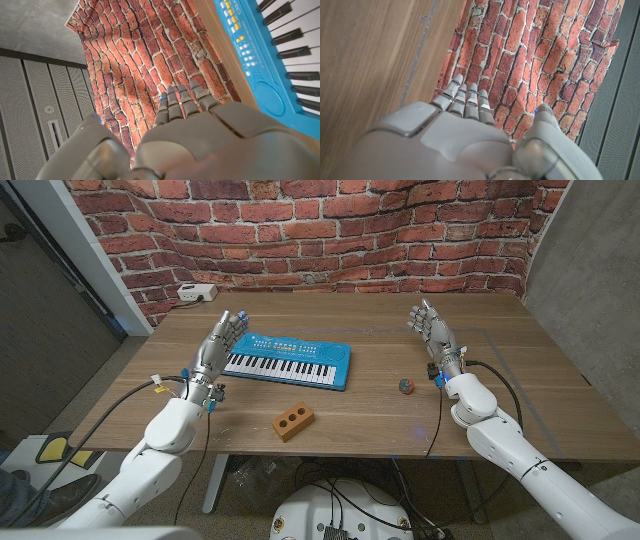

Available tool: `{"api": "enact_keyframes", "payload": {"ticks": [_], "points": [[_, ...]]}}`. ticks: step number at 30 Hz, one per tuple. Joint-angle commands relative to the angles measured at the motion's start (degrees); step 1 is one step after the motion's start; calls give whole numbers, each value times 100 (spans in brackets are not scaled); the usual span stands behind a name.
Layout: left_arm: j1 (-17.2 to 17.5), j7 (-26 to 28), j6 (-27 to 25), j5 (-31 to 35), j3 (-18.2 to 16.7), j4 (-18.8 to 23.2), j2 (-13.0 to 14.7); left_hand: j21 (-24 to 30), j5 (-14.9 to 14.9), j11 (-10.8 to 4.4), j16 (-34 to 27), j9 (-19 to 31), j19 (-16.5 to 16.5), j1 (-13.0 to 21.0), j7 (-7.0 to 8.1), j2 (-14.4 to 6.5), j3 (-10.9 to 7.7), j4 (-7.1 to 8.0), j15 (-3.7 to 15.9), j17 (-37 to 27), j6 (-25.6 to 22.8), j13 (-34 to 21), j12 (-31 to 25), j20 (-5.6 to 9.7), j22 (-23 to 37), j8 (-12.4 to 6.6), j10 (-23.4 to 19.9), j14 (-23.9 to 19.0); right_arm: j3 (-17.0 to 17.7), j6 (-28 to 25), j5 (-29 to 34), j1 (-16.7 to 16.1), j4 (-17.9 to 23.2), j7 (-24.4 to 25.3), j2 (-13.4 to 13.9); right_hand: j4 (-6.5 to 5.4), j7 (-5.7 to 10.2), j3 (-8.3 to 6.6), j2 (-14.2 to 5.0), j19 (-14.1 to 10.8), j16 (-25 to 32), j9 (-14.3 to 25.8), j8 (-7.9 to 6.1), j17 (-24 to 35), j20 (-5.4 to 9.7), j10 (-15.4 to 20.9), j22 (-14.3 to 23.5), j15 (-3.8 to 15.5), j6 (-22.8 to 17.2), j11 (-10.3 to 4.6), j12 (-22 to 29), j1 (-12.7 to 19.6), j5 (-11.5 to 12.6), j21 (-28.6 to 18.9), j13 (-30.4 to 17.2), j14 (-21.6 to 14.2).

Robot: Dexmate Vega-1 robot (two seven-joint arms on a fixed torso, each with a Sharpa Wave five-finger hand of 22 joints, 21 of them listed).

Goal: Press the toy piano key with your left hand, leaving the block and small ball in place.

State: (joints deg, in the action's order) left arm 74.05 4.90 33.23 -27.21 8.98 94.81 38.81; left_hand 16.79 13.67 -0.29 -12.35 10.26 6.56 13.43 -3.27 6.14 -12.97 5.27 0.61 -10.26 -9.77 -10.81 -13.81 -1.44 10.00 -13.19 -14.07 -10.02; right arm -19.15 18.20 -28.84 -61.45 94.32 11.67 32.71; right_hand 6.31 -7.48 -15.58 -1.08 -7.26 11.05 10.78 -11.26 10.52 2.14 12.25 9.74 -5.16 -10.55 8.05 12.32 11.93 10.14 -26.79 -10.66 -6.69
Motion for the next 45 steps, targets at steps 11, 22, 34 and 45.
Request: {"api": "enact_keyframes", "payload": {"ticks": [11,22,34,45], "points": [[539,1089,206,1467,-443,70,-227,4,12,-53,-26,34,130,84,90,-31,4,-35,43,-13,-246,-6,-47,-47,14,-61,-235,-207,45,-61,233,-120,180,242,17,15,21,9,-34,-12,1,17,-100,25,-11,60,34,-24,-288,-14,35,15,21,100,-16,20],[893,1976,-82,2714,-760,322,-426,-37,18,-86,-1,34,130,123,95,-37,14,-50,72,-12,-346,-6,-33,-85,15,-65,-293,-237,21,-62,252,-42,105,248,-46,20,38,9,-44,-14,-7,17,-37,24,-24,38,35,-27,-163,-13,23,18,21,138,-15,30],[1005,2734,-380,3837,-886,410,-560,-99,28,-103,30,34,90,169,148,-49,22,-66,89,-12,-430,-8,-9,-168,16,-59,-330,-248,17,-124,258,-65,146,311,-63,22,37,9,-52,-12,-10,16,-29,24,-29,35,36,-34,-158,-7,20,19,22,162,-15,34],[1022,2973,-987,4358,-778,600,-433,-286,60,-26,173,40,-100,265,453,-115,40,-80,-53,-28,-484,-24,174,-488,31,22,-34,56,36,-196,248,-105,202,344,-33,26,39,8,-57,-12,-11,16,-25,23,-30,33,37,-38,-155,-11,18,23,21,184,-15,32]]}}
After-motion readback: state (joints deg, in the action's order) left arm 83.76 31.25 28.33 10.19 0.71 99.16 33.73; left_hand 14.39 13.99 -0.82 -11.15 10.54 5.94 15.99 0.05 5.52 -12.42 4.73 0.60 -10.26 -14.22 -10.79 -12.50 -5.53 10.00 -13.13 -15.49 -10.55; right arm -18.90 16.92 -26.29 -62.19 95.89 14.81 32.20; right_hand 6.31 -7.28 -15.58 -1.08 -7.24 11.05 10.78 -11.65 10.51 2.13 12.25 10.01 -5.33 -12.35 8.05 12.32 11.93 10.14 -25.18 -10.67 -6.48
